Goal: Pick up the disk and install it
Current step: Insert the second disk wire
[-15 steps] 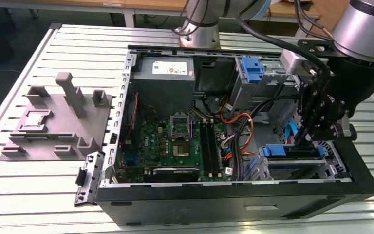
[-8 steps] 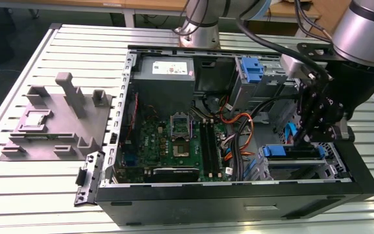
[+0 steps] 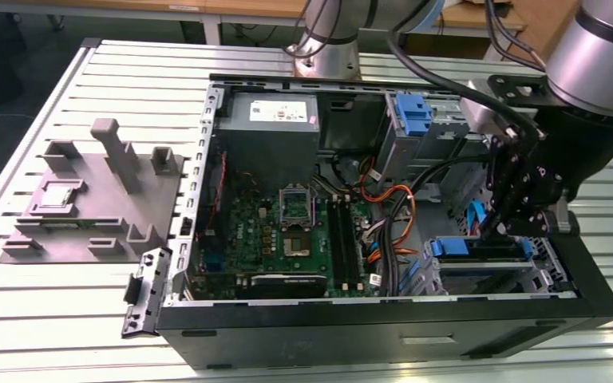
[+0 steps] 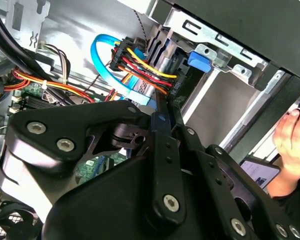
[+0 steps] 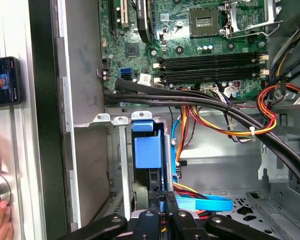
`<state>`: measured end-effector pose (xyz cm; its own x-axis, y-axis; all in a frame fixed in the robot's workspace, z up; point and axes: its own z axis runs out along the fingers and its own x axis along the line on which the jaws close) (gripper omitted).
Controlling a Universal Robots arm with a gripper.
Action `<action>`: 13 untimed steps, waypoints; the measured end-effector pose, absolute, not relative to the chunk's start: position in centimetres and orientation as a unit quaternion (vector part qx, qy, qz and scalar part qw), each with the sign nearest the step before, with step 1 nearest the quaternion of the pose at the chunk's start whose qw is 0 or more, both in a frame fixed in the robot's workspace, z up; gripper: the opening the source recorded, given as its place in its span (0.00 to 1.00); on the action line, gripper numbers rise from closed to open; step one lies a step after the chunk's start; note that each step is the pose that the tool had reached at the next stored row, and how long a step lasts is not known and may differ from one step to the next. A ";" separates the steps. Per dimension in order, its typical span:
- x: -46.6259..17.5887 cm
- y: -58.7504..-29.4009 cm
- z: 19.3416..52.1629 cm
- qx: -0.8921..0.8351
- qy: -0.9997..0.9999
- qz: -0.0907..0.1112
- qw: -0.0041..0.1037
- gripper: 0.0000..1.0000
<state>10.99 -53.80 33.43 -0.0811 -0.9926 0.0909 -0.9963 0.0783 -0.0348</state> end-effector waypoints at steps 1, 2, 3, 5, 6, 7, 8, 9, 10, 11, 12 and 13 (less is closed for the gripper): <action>11.0 -53.8 33.4 0.677 -0.734 0.043 0.021 0.16; 11.0 -53.9 33.4 0.678 -0.734 0.042 0.020 0.16; 11.0 -53.9 33.4 0.678 -0.734 0.041 0.020 0.16; 11.0 -53.9 33.4 0.678 -0.734 0.040 0.019 0.16; 11.0 -54.0 33.4 0.678 -0.734 0.040 0.018 0.16; 11.0 -54.0 33.3 0.678 -0.734 0.040 0.018 0.16; 11.0 -54.0 33.3 0.678 -0.734 0.040 0.018 0.16; 11.0 -54.0 33.3 0.678 -0.734 0.039 0.018 0.16; 11.0 -54.1 33.3 0.678 -0.734 0.039 0.017 0.16; 11.0 -54.2 33.2 0.678 -0.734 0.039 0.017 0.16; 11.0 -54.3 33.2 0.678 -0.734 0.039 0.017 0.16; 11.0 -54.3 33.1 0.678 -0.734 0.039 0.017 0.16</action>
<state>10.99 -54.35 33.13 -0.0811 -0.9937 0.0780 -0.9963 0.0787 -0.0338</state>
